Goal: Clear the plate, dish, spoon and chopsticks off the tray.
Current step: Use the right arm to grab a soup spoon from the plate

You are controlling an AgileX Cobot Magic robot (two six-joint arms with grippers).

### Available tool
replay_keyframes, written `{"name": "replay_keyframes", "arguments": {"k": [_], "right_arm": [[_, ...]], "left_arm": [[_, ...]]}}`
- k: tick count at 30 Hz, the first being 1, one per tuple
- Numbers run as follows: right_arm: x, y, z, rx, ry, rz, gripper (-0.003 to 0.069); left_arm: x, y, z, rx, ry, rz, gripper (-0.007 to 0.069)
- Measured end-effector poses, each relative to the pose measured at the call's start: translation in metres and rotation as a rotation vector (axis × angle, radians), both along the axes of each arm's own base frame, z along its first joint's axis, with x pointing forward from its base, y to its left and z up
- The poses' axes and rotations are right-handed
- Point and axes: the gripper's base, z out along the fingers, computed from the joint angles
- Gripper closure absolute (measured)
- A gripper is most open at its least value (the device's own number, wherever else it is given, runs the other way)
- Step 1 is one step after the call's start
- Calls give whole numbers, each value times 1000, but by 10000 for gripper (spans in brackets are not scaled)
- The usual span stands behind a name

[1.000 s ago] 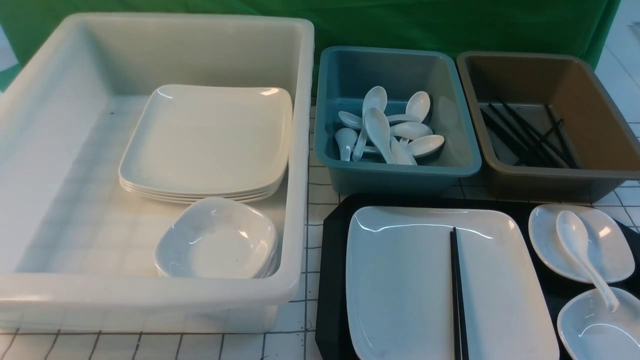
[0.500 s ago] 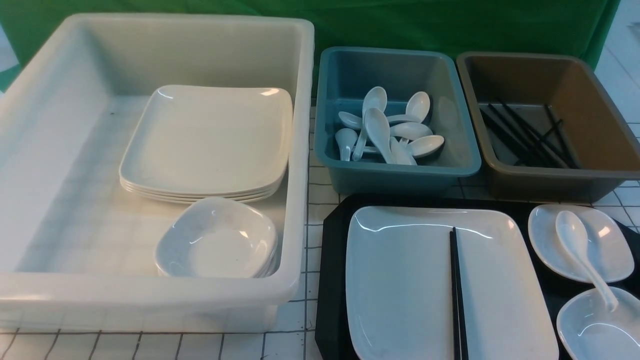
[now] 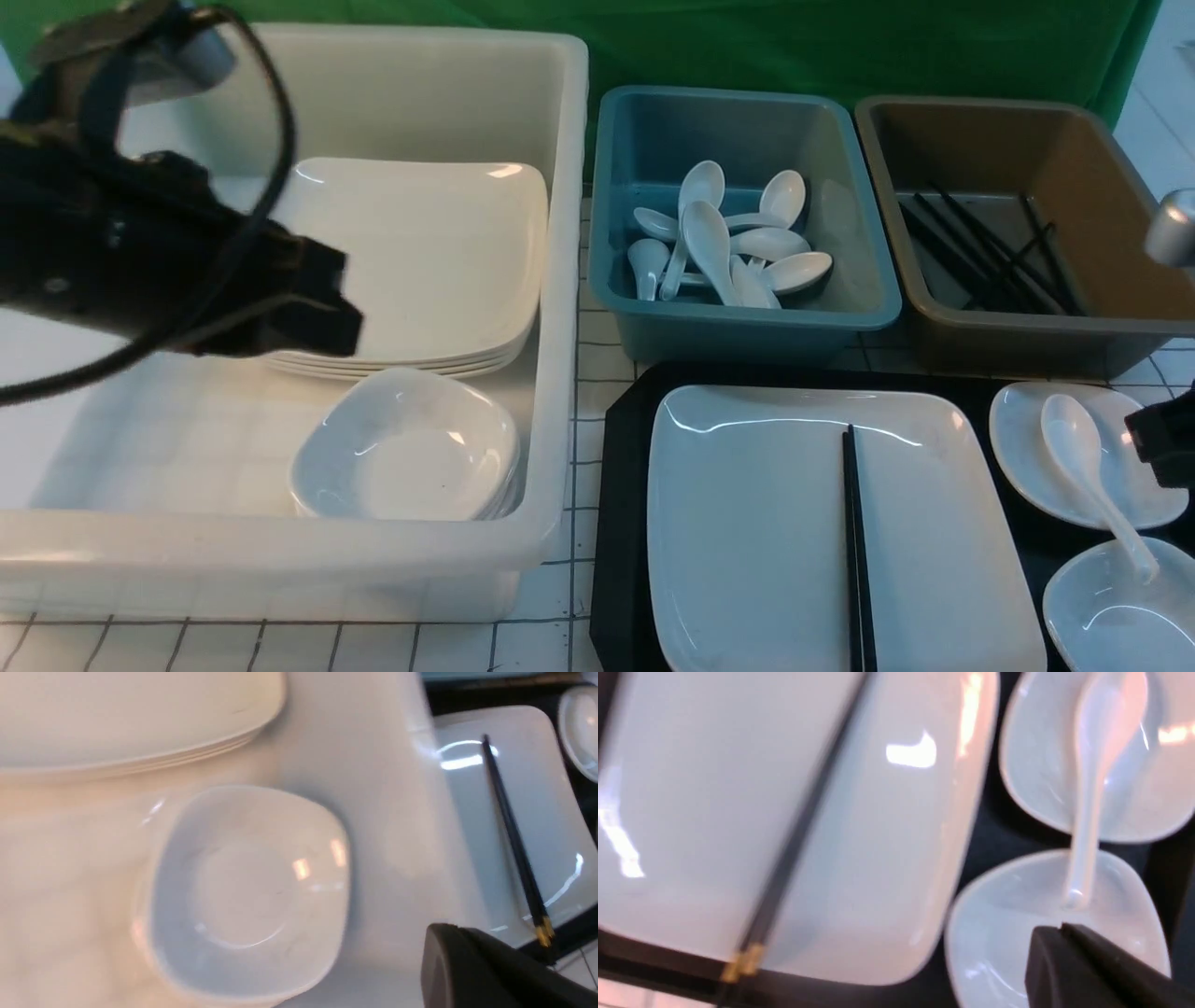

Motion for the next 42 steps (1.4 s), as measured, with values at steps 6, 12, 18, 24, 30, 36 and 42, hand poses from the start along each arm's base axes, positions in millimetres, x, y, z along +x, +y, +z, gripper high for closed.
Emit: {"name": "replay_keyframes", "arguments": {"k": [6, 12, 18, 24, 30, 36, 42], "right_arm": [[44, -37, -33, 72, 142, -152, 635], [80, -47, -85, 92, 233, -185, 377], [98, -49, -120, 88, 267, -197, 272], [102, -49, -134, 89, 290, -202, 426], [102, -49, -132, 88, 304, -185, 502], [87, -47, -103, 95, 312, -165, 502], [50, -38, -40, 148, 257, -128, 502]], "left_arm": [[-20, -80, 0, 49, 14, -241, 627], [-36, -133, -20, 122, 78, -395, 627], [-33, -142, -35, 169, 102, -415, 627], [-30, -141, -37, 206, 79, -415, 627], [-29, -141, -37, 211, 74, -415, 627], [-28, -142, -36, 204, 64, -411, 627], [-26, -141, -35, 181, 71, -367, 626]]}}
